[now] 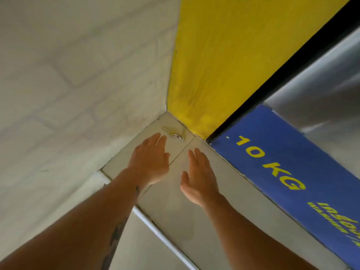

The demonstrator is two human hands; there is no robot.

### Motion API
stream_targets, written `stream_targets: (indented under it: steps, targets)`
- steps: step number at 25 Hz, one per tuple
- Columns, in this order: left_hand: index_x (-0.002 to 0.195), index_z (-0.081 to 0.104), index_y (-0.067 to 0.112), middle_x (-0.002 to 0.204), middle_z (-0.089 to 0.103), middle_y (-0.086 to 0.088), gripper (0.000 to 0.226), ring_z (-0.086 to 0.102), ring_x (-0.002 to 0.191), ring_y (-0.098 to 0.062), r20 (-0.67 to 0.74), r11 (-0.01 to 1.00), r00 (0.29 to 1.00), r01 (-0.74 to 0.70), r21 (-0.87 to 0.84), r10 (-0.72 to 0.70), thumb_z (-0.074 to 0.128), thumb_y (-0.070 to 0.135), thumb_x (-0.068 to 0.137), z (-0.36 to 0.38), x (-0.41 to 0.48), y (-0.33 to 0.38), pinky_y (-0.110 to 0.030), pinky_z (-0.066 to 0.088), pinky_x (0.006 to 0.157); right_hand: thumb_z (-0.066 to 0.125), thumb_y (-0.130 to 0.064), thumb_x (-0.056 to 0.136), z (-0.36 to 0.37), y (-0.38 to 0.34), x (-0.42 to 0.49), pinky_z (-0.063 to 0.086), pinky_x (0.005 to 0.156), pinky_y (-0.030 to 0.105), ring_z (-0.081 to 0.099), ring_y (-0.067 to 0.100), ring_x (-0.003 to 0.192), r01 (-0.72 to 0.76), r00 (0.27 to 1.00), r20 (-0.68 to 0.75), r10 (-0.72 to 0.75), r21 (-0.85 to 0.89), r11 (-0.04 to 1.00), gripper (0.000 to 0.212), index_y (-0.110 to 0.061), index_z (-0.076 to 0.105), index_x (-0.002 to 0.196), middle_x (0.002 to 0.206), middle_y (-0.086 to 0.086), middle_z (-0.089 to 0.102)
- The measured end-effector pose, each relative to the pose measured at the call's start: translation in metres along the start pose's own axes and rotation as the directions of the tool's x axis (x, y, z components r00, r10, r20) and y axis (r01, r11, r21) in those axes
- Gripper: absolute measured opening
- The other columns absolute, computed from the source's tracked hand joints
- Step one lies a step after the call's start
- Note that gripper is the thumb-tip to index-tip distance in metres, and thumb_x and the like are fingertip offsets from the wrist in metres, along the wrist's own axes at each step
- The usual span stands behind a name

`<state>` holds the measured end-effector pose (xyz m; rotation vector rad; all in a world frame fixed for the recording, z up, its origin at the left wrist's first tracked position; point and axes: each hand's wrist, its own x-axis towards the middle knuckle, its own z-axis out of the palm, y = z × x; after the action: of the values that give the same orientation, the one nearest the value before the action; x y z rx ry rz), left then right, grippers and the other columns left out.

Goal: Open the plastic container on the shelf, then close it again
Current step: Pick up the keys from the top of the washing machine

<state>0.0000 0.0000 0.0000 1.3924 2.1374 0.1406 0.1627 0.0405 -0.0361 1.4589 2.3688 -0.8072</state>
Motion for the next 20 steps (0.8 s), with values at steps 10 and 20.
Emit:
stream_targets:
  steps: [10, 20]
  targets:
    - [0.129, 0.053, 0.027, 0.147, 0.039, -0.003, 0.039, 0.035, 0.135, -0.027, -0.227, 0.984, 0.961, -0.136, 0.114, 0.159, 0.058, 0.035, 0.09, 0.051, 0.071, -0.004, -0.045, 0.034, 0.105, 0.038, -0.036, 0.086, 0.06, 0.018, 0.018, 0.009, 0.122, 0.048, 0.007, 0.029, 0.152, 0.003, 0.946, -0.321, -0.05, -0.144, 0.99, 0.08, -0.01, 0.015, 0.157, 0.166, 0.01, 0.011]
    - [0.1, 0.05, 0.019, 0.076, 0.058, 0.001, 0.008, 0.058, 0.072, -0.028, -0.225, 0.996, 0.97, -0.085, 0.024, 0.089, 0.049, 0.014, 0.094, 0.019, 0.043, -0.014, -0.036, 0.042, 0.072, 0.032, -0.038, 0.092, 0.042, 0.013, 0.017, 0.007, 0.122, 0.047, 0.005, 0.033, 0.151, 0.0, 0.993, -0.118, -0.033, -0.27, 0.963, 0.076, -0.01, 0.007, 0.158, 0.166, 0.012, 0.003]
